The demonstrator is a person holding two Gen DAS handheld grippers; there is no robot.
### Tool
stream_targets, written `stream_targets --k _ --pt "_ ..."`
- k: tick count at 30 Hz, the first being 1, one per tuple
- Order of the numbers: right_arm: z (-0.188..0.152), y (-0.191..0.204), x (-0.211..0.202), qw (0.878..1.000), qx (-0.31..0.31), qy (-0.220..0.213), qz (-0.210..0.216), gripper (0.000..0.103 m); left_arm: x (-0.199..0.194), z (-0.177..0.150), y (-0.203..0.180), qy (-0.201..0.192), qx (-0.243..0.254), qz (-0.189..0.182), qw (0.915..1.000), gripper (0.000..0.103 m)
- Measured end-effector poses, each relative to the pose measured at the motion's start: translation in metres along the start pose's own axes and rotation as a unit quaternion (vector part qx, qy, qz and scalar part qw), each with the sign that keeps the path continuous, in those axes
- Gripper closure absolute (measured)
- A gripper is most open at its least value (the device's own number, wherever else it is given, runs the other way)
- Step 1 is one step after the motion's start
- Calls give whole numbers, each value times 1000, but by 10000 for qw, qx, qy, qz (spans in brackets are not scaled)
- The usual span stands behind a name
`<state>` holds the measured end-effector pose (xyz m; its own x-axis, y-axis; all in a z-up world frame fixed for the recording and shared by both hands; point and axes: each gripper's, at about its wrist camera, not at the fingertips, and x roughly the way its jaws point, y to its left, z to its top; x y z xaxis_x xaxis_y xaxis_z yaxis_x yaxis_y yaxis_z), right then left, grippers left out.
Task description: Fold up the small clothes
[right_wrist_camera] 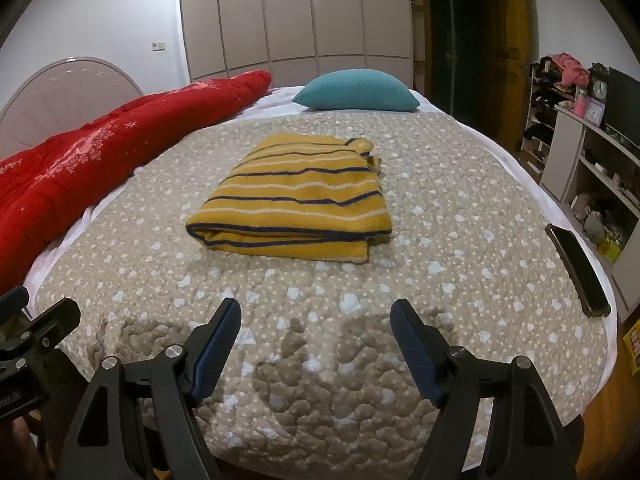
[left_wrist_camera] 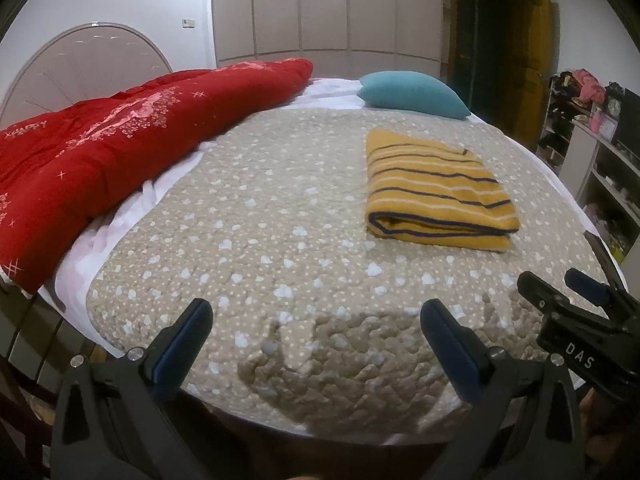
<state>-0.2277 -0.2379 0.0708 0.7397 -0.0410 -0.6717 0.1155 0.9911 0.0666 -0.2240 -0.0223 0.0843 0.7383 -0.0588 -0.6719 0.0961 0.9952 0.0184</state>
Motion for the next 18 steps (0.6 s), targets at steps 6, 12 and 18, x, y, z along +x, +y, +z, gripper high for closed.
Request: stream_targets --k 6,12,18 --pt "-1 -3 4 10000 15 35 -45 22 6 -4 -2 142 48 -105 9998 0" --pt "-3 0 6 9999 -49 57 -67 21 11 -6 -1 273 -31 -210 9994 0" --pt "-4 3 8 9999 -115 79 -57 21 15 -7 1 397 -79 -275 9988 0"
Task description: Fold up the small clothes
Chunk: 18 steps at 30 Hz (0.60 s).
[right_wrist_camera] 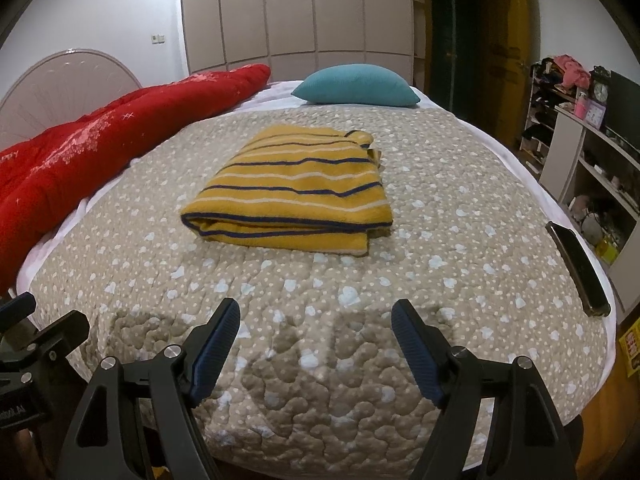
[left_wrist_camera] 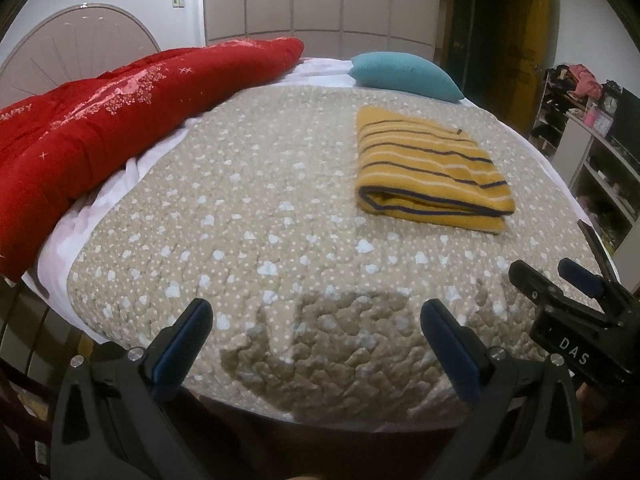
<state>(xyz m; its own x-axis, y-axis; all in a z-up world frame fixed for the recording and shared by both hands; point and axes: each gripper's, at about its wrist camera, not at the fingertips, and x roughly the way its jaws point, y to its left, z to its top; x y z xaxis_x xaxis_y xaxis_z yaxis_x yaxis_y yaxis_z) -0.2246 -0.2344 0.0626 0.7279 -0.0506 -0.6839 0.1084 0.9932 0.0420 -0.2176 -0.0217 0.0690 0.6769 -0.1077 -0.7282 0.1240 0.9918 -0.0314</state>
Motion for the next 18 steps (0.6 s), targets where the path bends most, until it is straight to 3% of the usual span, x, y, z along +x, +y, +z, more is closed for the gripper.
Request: stream_targets --k 18 --pt "0 1 1 10000 -5 20 -7 20 11 -3 -1 265 -9 -138 9996 0"
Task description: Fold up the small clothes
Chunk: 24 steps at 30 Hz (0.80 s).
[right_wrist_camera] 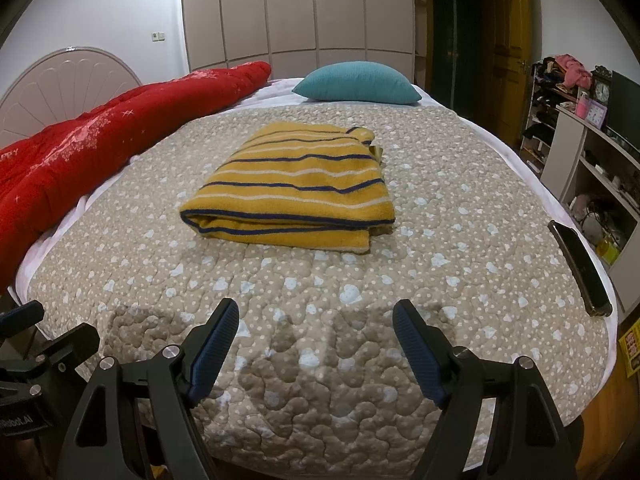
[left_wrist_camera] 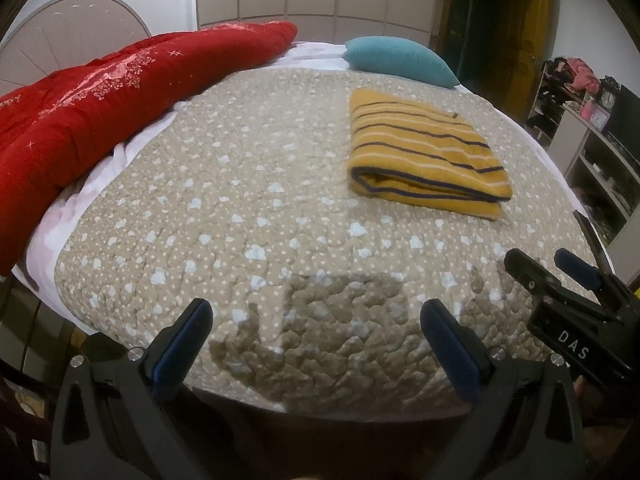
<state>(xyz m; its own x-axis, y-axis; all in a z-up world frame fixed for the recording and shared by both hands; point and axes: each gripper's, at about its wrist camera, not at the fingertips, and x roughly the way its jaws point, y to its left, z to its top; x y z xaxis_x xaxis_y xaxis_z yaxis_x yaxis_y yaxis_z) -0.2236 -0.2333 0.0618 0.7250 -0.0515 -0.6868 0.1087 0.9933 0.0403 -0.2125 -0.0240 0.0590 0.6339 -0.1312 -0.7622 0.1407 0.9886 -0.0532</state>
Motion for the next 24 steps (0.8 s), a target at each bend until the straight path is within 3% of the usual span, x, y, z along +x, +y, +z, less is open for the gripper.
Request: stream_targets --k 24 --pt "-2 -2 6 10000 -30 34 14 19 7 -2 3 111 -57 -77 9999 0"
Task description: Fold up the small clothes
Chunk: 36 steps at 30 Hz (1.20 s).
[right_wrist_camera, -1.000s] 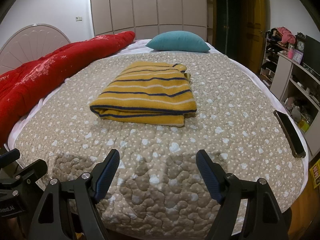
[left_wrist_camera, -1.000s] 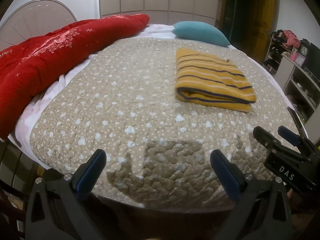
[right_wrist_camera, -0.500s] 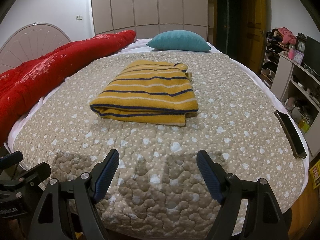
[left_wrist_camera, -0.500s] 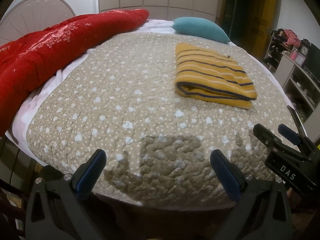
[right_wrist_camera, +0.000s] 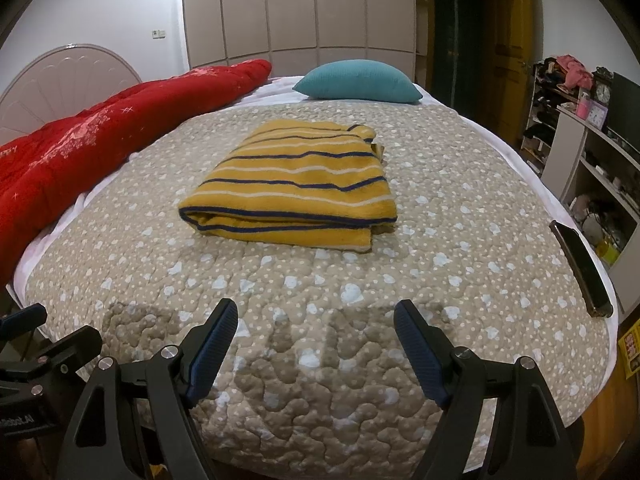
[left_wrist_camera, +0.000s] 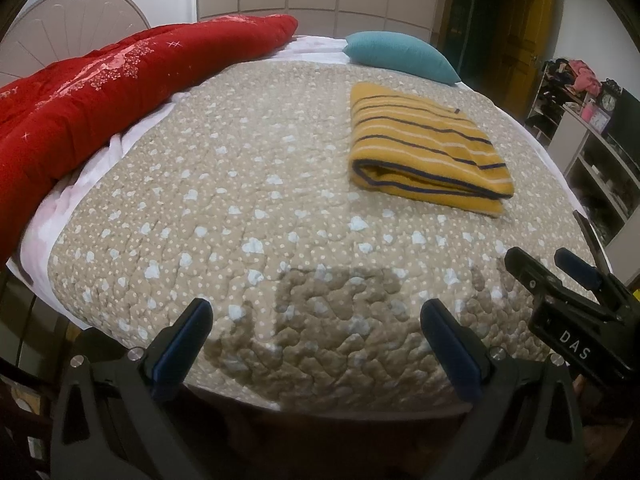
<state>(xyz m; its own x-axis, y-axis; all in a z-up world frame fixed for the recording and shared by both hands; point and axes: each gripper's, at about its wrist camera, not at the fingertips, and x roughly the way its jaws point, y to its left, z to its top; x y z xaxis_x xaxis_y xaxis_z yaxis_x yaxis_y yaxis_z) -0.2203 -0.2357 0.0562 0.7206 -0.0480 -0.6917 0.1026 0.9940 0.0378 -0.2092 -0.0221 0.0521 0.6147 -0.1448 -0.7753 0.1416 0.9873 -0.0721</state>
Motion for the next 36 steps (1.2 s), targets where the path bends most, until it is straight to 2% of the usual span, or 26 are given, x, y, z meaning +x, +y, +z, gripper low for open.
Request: stream_targets --k 12,20,24,29,36 --pt "-3 -1 7 10000 -61 16 -66 18 10 0 10 82 -118 -65 9999 0" --pt "-3 -11 16 9999 -11 104 -126 18 24 27 24 -62 -51 258 9996 0" --pt "1 -20 14 9998 112 -41 -183 17 24 44 16 -224 219 213 9993 0" --pt "2 -31 23 9995 265 -70 -185 17 30 66 0 -342 485 -82 9982 0" --pt "-1 -38 34 9995 107 -218 -210 17 62 83 -29 -117 692 -139 9974 0"
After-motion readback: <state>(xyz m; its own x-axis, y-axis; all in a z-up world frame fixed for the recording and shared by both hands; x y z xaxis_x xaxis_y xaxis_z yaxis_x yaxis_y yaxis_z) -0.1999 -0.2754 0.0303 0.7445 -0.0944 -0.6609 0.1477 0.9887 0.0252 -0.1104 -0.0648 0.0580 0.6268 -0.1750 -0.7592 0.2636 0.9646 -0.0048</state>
